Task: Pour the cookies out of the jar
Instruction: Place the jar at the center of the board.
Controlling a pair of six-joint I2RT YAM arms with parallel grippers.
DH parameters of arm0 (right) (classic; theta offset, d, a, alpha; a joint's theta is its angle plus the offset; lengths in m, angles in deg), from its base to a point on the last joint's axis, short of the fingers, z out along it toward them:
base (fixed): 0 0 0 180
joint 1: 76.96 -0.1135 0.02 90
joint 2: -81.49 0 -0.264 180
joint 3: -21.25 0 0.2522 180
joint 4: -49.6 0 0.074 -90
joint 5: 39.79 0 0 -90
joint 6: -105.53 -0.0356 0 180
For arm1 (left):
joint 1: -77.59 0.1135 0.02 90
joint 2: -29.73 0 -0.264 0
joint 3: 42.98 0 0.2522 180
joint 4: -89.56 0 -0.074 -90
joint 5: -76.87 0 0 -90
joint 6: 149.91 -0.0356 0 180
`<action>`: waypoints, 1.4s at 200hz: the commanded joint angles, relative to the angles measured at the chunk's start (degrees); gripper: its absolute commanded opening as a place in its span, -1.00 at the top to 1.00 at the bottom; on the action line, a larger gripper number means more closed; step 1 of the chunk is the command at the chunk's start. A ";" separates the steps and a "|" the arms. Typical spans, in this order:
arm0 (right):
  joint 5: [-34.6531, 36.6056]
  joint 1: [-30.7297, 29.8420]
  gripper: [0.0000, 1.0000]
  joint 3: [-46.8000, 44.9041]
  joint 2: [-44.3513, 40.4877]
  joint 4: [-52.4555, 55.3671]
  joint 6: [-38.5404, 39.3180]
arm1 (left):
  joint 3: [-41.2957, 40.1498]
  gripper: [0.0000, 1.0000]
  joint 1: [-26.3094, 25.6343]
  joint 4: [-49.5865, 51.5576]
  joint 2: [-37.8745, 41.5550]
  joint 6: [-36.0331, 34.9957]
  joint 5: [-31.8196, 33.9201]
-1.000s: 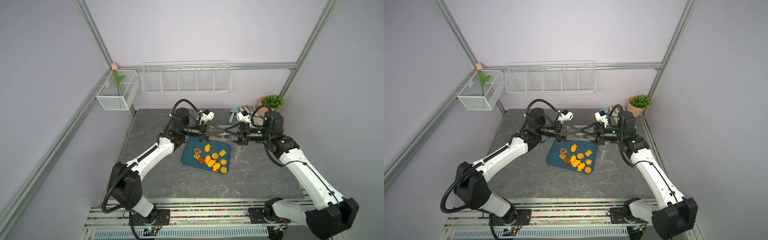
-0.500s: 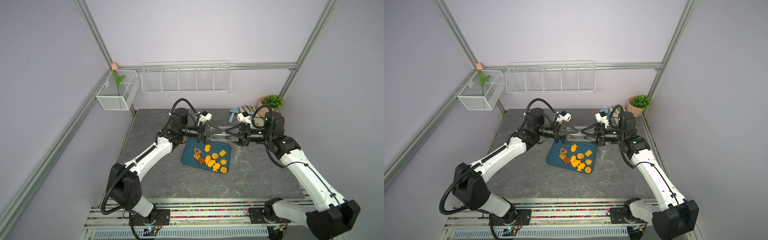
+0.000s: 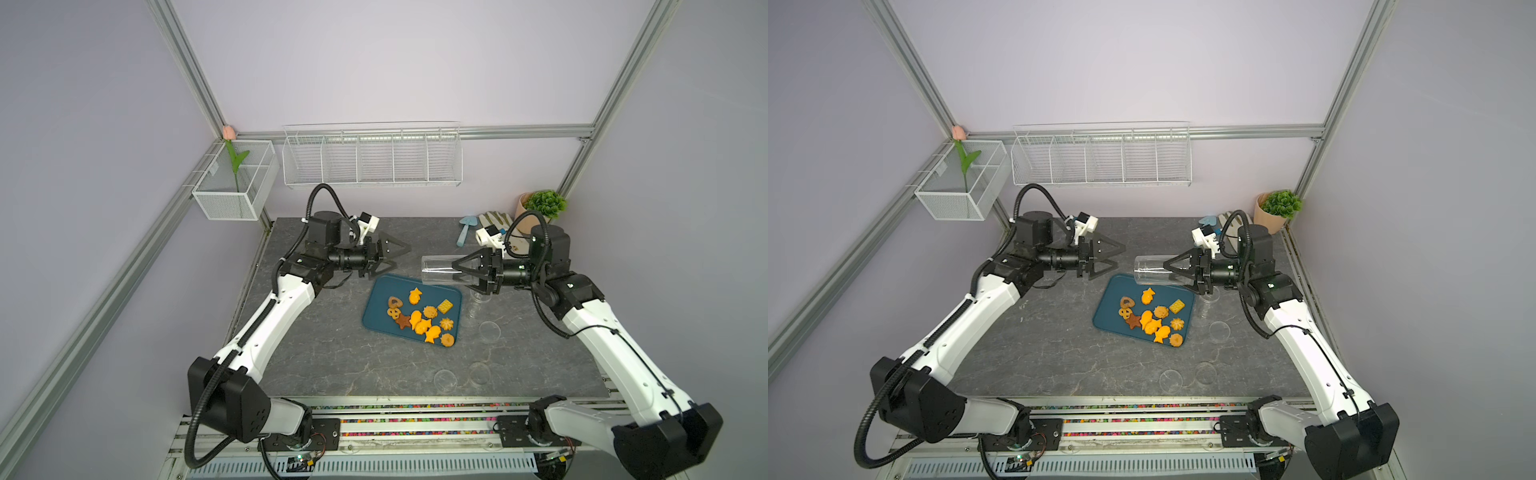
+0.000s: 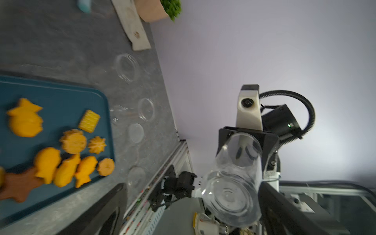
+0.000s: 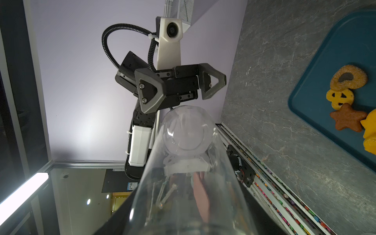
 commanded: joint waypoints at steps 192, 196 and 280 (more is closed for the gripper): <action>22.90 -10.35 -0.20 31.29 11.20 49.92 31.96 | 0.52 -0.99 1.06 19.68 13.27 -14.40 29.66; 23.52 -10.74 -0.20 32.33 11.61 50.88 32.36 | 0.55 -0.99 1.00 19.83 13.28 -14.48 29.67; 44.58 -25.38 -0.17 61.94 26.48 73.02 36.47 | 0.16 -0.99 0.97 22.25 15.33 -16.14 31.46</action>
